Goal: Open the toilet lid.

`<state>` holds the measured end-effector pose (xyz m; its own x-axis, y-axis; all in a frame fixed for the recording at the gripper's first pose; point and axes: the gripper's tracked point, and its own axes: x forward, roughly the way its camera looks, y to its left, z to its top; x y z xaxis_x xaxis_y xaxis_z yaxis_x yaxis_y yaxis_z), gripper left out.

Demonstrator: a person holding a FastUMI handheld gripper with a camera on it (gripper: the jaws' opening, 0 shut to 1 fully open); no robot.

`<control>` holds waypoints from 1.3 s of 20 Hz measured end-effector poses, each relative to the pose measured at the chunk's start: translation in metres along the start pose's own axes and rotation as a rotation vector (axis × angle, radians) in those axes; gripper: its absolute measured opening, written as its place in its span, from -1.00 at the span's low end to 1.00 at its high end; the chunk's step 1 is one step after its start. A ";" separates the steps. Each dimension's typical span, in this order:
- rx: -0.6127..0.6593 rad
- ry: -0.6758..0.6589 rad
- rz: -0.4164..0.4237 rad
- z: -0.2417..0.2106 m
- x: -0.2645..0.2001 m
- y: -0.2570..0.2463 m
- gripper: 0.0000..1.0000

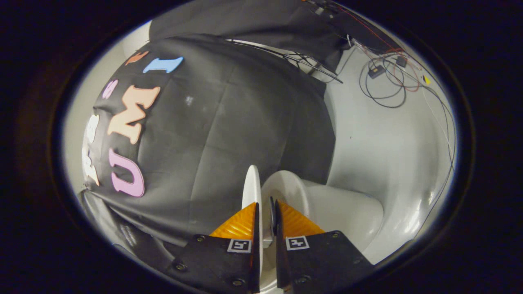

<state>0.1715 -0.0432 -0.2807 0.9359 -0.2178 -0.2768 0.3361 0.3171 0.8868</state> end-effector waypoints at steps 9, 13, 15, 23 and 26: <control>-0.203 -0.033 0.109 -0.005 -0.030 0.111 -0.68; -0.289 -0.032 0.166 -0.020 -0.042 0.162 -0.68; -0.354 -0.025 0.168 -0.031 -0.046 0.186 -0.68; -0.672 0.015 0.181 -0.077 -0.056 0.266 -0.68; -0.769 0.013 0.198 -0.095 -0.063 0.286 -0.68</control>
<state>0.2189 0.1490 -0.0449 0.9855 -0.0817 -0.1489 0.1376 0.8983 0.4172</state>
